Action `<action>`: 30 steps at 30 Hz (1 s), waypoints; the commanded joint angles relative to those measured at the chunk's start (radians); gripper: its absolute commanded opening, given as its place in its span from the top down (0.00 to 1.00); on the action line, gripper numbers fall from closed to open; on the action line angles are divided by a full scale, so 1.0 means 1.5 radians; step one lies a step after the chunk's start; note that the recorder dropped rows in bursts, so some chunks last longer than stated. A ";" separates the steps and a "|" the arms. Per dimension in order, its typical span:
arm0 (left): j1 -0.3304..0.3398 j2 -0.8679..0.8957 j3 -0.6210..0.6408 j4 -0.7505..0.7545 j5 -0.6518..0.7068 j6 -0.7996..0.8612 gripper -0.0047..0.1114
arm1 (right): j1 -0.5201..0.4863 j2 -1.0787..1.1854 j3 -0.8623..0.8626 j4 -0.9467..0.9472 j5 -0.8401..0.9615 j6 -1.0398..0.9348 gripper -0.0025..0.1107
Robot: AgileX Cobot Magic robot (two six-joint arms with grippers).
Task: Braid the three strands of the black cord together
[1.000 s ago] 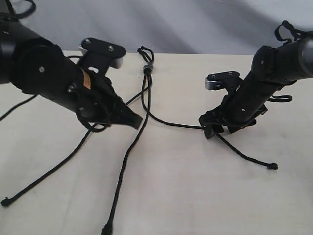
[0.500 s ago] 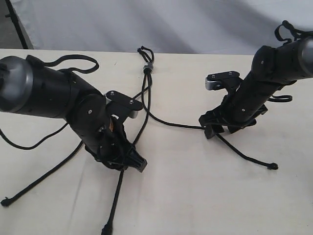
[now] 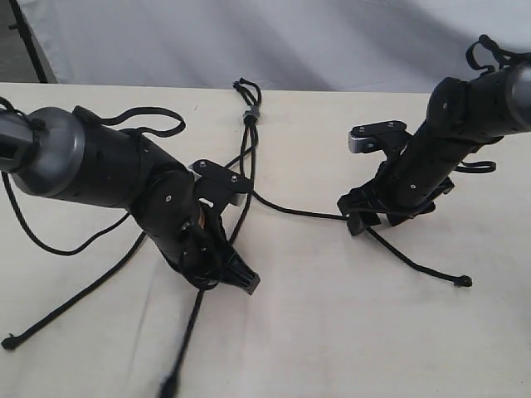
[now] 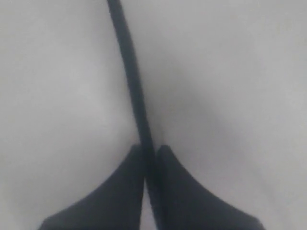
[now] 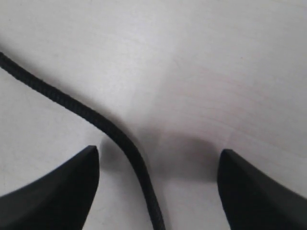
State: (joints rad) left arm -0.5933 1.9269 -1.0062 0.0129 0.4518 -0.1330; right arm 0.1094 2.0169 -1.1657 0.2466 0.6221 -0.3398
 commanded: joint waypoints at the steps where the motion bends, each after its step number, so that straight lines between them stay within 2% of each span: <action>1: -0.004 0.009 0.014 0.003 0.056 0.026 0.95 | -0.006 0.005 0.003 -0.005 0.009 -0.003 0.39; 8: 0.009 -0.105 0.014 0.071 0.106 0.027 0.95 | -0.006 0.005 0.003 -0.005 0.010 -0.003 0.39; 10: 0.022 -0.136 0.014 0.076 0.116 0.027 0.95 | -0.006 0.005 0.003 -0.005 0.010 -0.003 0.44; 14: 0.039 -0.175 0.014 0.076 0.117 0.027 0.95 | -0.006 0.005 0.003 -0.005 0.010 -0.003 0.64; 21: 0.039 -0.177 0.014 0.102 0.124 0.037 0.95 | -0.006 0.005 0.003 -0.005 0.010 -0.003 0.97; 30: 0.039 -0.177 0.014 0.144 0.137 0.021 0.95 | -0.007 -0.005 -0.008 -0.005 0.033 0.003 0.98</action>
State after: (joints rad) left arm -0.5352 1.6711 -0.9924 0.2241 0.6373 -0.0921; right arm 0.1070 2.0169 -1.1657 0.2466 0.6349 -0.3398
